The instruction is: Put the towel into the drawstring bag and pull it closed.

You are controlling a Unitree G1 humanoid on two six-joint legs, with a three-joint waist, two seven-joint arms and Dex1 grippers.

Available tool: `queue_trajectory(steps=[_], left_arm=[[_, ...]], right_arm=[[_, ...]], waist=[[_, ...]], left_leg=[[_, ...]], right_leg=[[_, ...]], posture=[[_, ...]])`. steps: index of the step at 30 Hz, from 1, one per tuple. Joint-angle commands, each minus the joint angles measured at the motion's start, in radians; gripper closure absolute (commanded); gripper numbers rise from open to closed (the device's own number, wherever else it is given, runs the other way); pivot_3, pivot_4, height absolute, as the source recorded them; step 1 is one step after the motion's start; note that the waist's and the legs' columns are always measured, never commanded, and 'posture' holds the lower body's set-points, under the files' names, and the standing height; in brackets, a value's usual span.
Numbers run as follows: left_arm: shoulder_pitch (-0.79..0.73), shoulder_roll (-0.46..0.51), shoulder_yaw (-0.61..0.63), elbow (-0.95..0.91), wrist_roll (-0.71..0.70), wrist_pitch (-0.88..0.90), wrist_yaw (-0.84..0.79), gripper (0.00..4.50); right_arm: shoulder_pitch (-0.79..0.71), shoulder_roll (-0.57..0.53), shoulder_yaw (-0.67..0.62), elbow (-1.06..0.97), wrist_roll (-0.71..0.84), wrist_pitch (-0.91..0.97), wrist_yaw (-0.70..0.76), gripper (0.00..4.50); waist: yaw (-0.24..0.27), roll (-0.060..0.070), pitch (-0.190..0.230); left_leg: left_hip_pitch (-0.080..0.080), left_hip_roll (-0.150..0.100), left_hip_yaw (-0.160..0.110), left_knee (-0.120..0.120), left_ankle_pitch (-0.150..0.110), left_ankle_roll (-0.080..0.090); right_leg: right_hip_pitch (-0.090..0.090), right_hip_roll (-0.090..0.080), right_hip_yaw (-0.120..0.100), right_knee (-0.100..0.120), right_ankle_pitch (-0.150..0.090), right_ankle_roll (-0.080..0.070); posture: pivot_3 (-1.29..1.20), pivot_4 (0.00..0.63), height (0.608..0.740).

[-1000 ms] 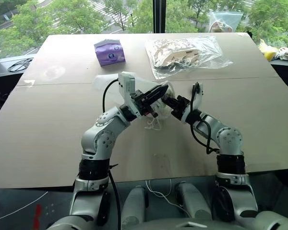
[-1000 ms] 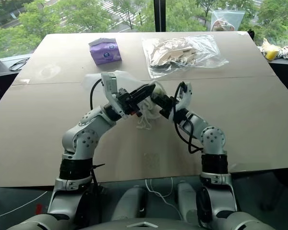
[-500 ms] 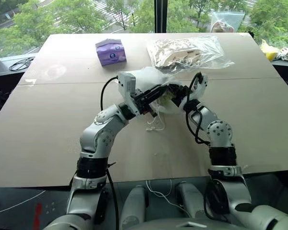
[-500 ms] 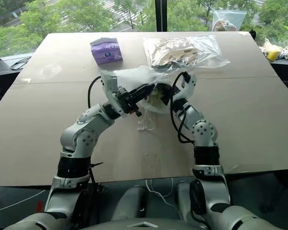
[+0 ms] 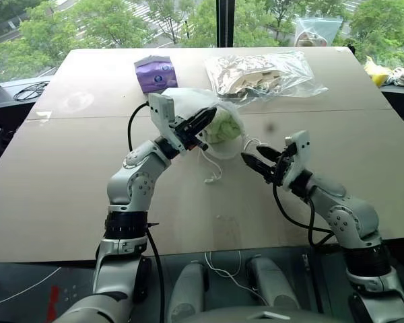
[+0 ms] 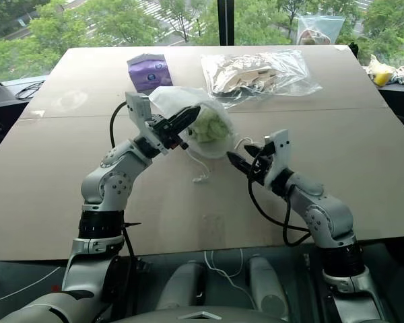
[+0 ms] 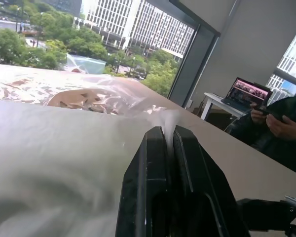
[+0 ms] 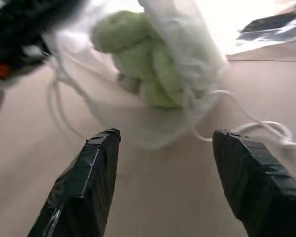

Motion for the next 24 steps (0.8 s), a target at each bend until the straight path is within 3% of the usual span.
queue_trajectory(steps=[1,7,11,14,16,17,20,22,24], left_arm=[[-0.016,0.000,0.018,-0.026,-0.006,-0.019,0.001,4.50],[-0.020,0.000,0.023,-0.017,-0.007,-0.020,0.000,4.50],[-0.014,0.002,0.028,-0.025,-0.004,-0.021,0.001,4.50],[-0.006,0.005,0.034,-0.038,-0.003,-0.021,0.008,4.50],[0.000,0.006,0.037,-0.045,-0.004,-0.019,0.010,4.50],[0.003,0.006,0.036,-0.048,-0.002,-0.019,0.013,4.50],[0.005,0.005,0.036,-0.050,-0.001,-0.019,0.018,4.50],[0.005,0.005,0.036,-0.046,0.000,-0.021,0.017,4.50],[0.005,0.005,0.039,-0.042,-0.009,-0.021,0.007,4.50]], right_arm=[[-0.080,-0.038,0.106,0.181,-0.293,-0.196,-0.056,1.30],[-0.244,0.039,0.137,0.495,-0.425,-0.358,-0.036,1.30],[-0.352,0.153,0.022,0.708,-0.349,-0.339,-0.046,1.30],[-0.379,0.196,-0.047,0.779,-0.278,-0.286,0.033,1.30],[-0.379,0.199,-0.058,0.787,-0.259,-0.240,0.085,1.80],[-0.373,0.198,-0.063,0.784,-0.248,-0.201,0.107,2.42],[-0.343,0.178,-0.046,0.759,-0.266,-0.147,0.148,3.22],[-0.323,0.160,-0.026,0.733,-0.296,-0.139,0.154,4.20],[-0.303,0.149,-0.034,0.694,-0.298,-0.120,0.152,4.47]], waist=[[-0.002,0.000,0.000],[-0.005,0.000,0.000],[-0.007,-0.001,0.000],[-0.006,-0.001,-0.001],[-0.007,-0.001,-0.001],[-0.007,-0.001,-0.001],[-0.005,-0.001,-0.001],[-0.005,-0.001,-0.001],[-0.005,-0.001,-0.002]], left_leg=[[0.000,0.000,0.000,0.000,0.000,0.000],[0.000,0.000,0.001,0.000,0.000,0.000],[0.000,0.000,0.001,0.000,0.000,0.000],[0.001,0.000,0.000,0.001,0.000,0.000],[0.001,0.000,0.000,0.001,0.000,0.000],[0.001,0.000,0.000,0.001,0.000,0.000],[0.001,0.000,-0.001,0.001,0.000,0.000],[0.002,0.000,-0.001,0.001,0.000,0.000],[0.002,0.000,-0.001,0.000,0.000,0.000]], right_leg=[[0.000,0.000,0.000,0.000,0.000,0.000],[0.000,0.000,0.001,0.000,0.000,0.000],[0.001,0.000,0.001,0.000,0.003,-0.003],[0.001,0.000,0.001,0.000,0.003,-0.003],[0.002,0.000,0.001,0.000,0.003,-0.003],[0.002,0.000,0.001,0.000,0.003,-0.003],[0.002,0.000,0.000,0.000,0.003,-0.003],[0.003,0.000,0.000,0.000,0.003,-0.003],[0.003,0.000,0.000,0.000,0.003,-0.003]], posture=[[0.00,0.150,0.740],[0.00,0.150,0.740],[0.00,0.150,0.740],[0.00,0.150,0.740],[0.00,0.150,0.740],[0.00,0.150,0.740],[0.00,0.150,0.740],[0.00,0.150,0.740],[0.00,0.150,0.740]])
